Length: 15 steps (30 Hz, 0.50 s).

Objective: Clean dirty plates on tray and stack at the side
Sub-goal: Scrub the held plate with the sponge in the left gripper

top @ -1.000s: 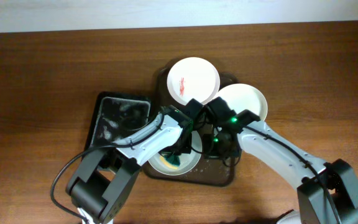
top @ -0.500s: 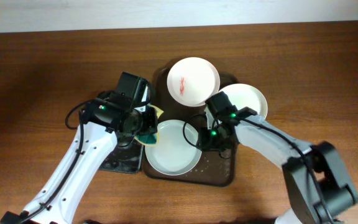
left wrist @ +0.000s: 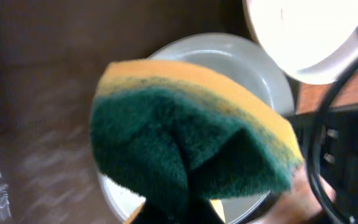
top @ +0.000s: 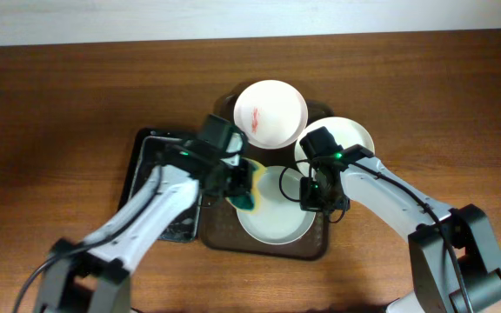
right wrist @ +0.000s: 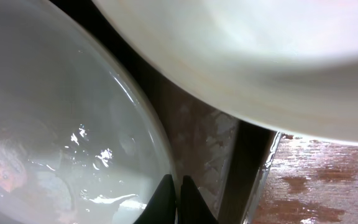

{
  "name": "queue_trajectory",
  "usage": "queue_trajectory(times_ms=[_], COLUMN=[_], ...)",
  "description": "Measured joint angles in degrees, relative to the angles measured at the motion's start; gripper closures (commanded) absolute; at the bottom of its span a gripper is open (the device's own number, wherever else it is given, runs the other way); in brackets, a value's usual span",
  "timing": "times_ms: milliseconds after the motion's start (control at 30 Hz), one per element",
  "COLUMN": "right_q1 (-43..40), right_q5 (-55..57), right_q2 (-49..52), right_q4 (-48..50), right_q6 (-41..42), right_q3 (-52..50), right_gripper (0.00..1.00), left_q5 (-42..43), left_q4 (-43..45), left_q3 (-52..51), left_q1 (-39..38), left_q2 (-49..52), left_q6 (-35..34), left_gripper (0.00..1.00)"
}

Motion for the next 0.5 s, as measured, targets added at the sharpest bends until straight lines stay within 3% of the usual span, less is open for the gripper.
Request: queue_trajectory(times_ms=[100,300,500], right_q1=[0.0,0.0,0.3], right_q5=[0.2,0.6,-0.6], right_q2=[0.0,0.0,0.0], right_q4=[0.1,0.4,0.8], right_q6=[0.3,0.3,0.3], right_q3=[0.0,-0.3,-0.5], right_gripper=[0.96,0.96,0.96], left_q5=[-3.0,-4.8,-7.2], left_q4=[3.5,7.0,3.8], left_q3=[0.0,-0.3,-0.5], left_q1=[-5.9,-8.9,-8.2], left_q2=[5.6,12.9,12.5], left_q6=[-5.1,-16.2,-19.6], left_gripper=[1.0,1.0,1.0])
